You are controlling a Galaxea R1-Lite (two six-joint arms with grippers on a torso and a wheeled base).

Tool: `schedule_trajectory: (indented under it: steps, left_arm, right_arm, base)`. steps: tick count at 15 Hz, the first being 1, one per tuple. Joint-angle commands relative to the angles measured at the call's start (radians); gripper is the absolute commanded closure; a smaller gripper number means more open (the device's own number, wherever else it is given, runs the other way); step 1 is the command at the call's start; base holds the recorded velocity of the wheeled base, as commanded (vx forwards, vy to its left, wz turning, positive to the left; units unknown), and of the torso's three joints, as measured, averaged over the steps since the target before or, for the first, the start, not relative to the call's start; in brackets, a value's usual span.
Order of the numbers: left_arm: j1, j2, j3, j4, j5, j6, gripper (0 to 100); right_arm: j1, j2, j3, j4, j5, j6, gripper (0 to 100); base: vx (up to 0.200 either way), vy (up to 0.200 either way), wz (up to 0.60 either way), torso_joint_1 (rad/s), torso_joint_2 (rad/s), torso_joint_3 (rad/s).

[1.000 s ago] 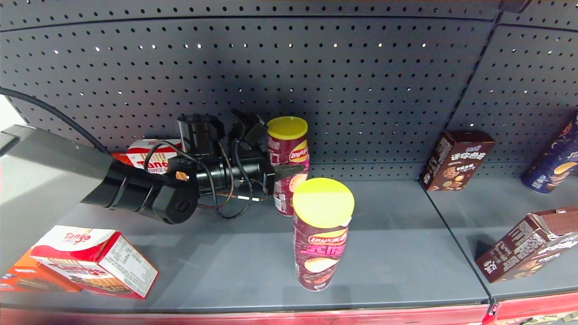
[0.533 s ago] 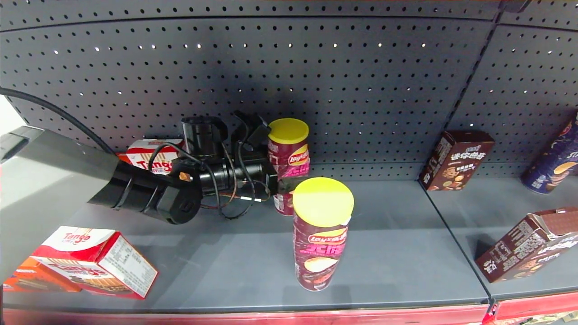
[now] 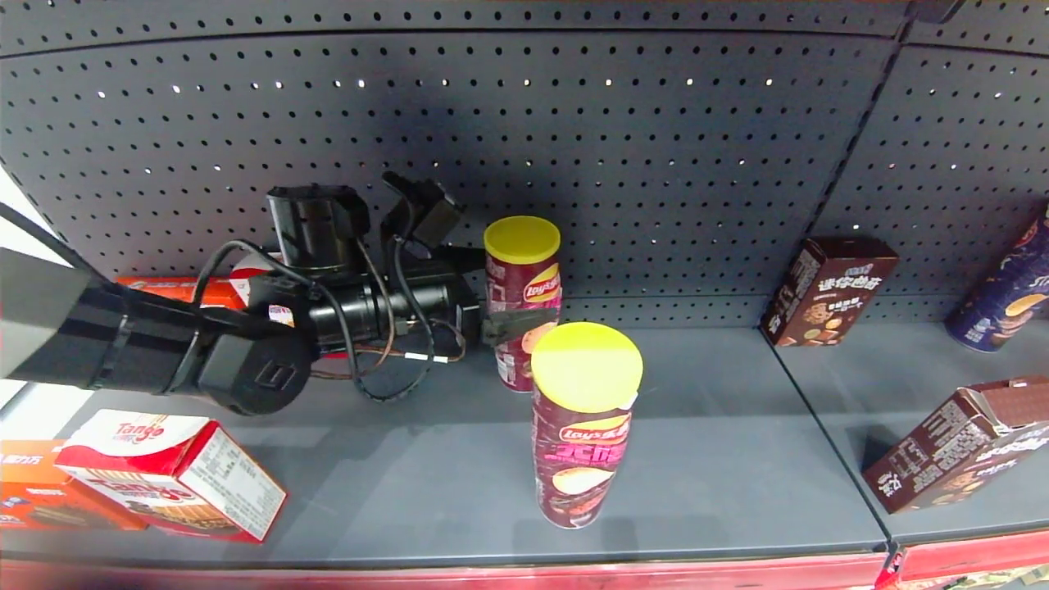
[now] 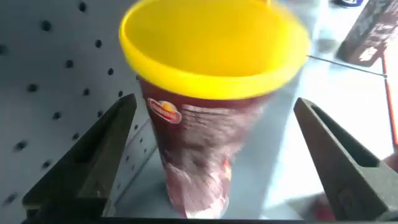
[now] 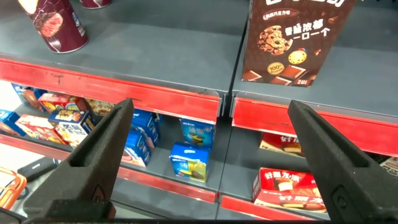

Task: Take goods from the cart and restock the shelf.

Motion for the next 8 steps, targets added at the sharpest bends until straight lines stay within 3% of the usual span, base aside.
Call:
schedule_trajectory:
  steps: [1, 7, 8]
  left_arm:
    - [0.003, -0.101, 0.035, 0.031, 0.010, 0.000, 0]
    - [-0.005, -0.285, 0.087, 0.239, 0.090, 0.007, 0]
    - [-0.011, -0.295, 0.090, 0.289, 0.166, 0.052, 0]
  right_arm:
    - [0.001, 0.001, 0.000, 0.000, 0.000, 0.000, 0]
    - [0.001, 0.001, 0.000, 0.001, 0.000, 0.000, 0]
    - [0.002, 0.001, 0.000, 0.001, 0.000, 0.000, 0]
  base:
    - [0.000, 0.000, 0.00, 0.000, 0.00, 0.000]
    - [0.000, 0.000, 0.00, 0.000, 0.00, 0.000]
    - [0.000, 0.000, 0.00, 0.000, 0.00, 0.000]
